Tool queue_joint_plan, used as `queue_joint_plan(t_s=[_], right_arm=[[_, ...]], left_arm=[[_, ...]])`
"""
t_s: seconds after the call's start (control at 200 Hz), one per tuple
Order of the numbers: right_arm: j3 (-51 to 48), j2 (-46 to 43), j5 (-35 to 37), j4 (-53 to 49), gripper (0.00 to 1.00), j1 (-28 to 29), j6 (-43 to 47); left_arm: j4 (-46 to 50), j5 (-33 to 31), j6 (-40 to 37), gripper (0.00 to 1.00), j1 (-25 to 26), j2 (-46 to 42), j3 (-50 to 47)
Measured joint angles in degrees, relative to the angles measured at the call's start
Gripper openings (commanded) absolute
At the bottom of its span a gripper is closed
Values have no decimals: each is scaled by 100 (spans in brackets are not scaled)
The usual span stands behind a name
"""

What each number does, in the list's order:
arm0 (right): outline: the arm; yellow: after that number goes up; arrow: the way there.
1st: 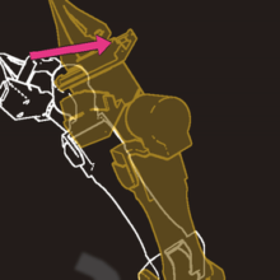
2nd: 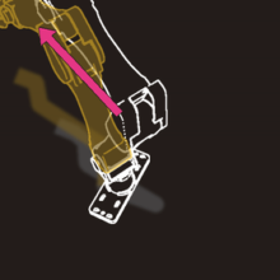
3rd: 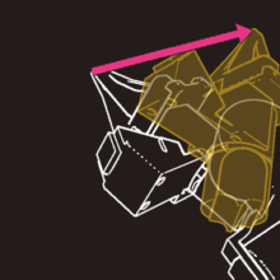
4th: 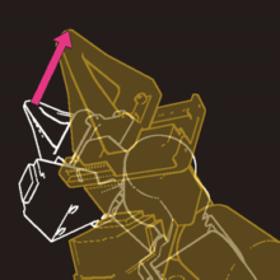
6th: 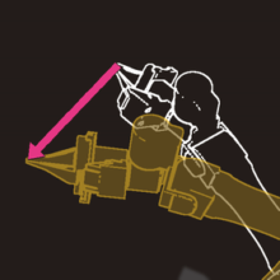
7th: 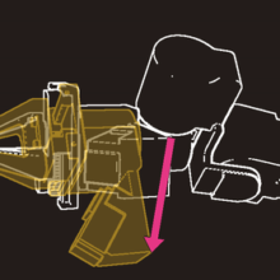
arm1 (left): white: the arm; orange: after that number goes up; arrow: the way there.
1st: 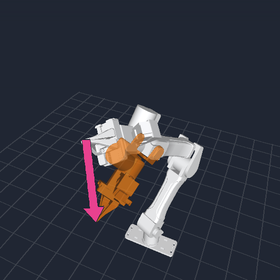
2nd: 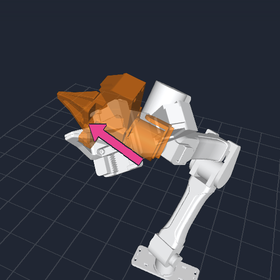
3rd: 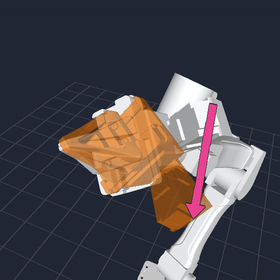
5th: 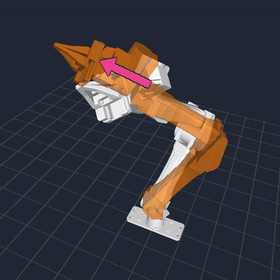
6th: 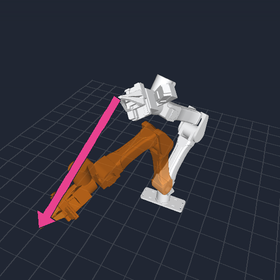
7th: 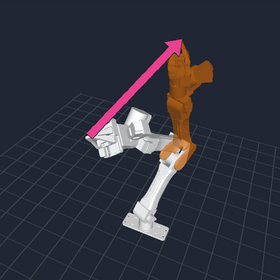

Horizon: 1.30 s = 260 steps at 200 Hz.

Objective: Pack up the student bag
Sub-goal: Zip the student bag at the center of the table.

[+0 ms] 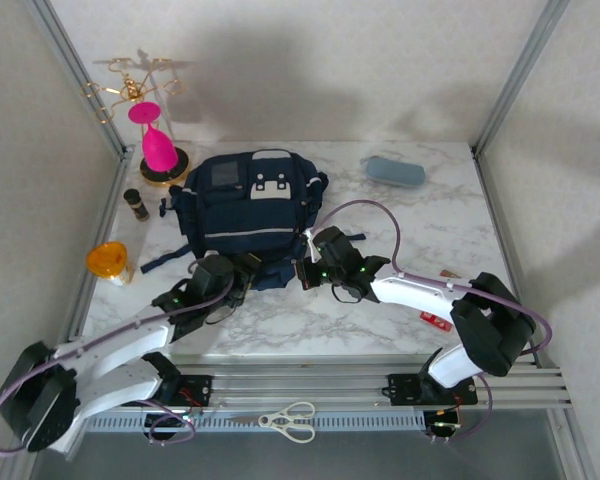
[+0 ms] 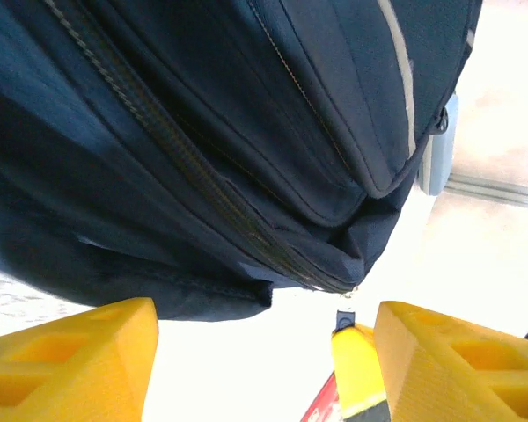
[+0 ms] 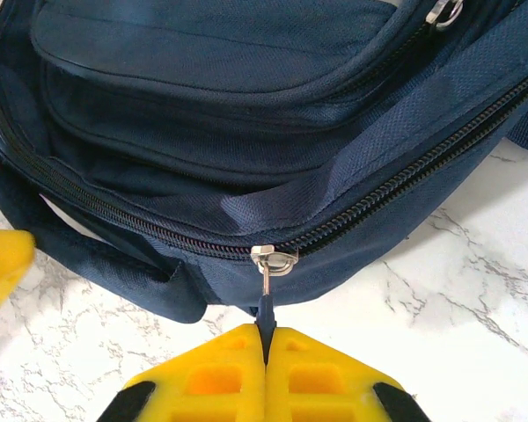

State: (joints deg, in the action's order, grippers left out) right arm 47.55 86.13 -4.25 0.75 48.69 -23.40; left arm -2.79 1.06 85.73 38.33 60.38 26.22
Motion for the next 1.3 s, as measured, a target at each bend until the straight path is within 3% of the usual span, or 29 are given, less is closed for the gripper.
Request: queue_joint_plan(t_s=[0.25,0.436,0.721,0.781,1.021,1.302], right_arm=[[-17,55,-2,155,0,2,7],[-22,199,-2,247,0,4,15],[-20,229,219,195,0,28,160],[-17,229,385,136,0,46,201],[68,55,802,-7,0,-44,378],[66,-52,417,33,0,-463,544]], left_arm=[[-323,-435,763,39,474,1440,942],[-651,-522,1344,36,520,2179,1119],[-538,-859,1683,0,516,2490,1268],[-529,-857,1646,0,507,2472,1255],[-149,-855,1056,0,476,1539,868],[732,-868,221,0,166,-863,-376]])
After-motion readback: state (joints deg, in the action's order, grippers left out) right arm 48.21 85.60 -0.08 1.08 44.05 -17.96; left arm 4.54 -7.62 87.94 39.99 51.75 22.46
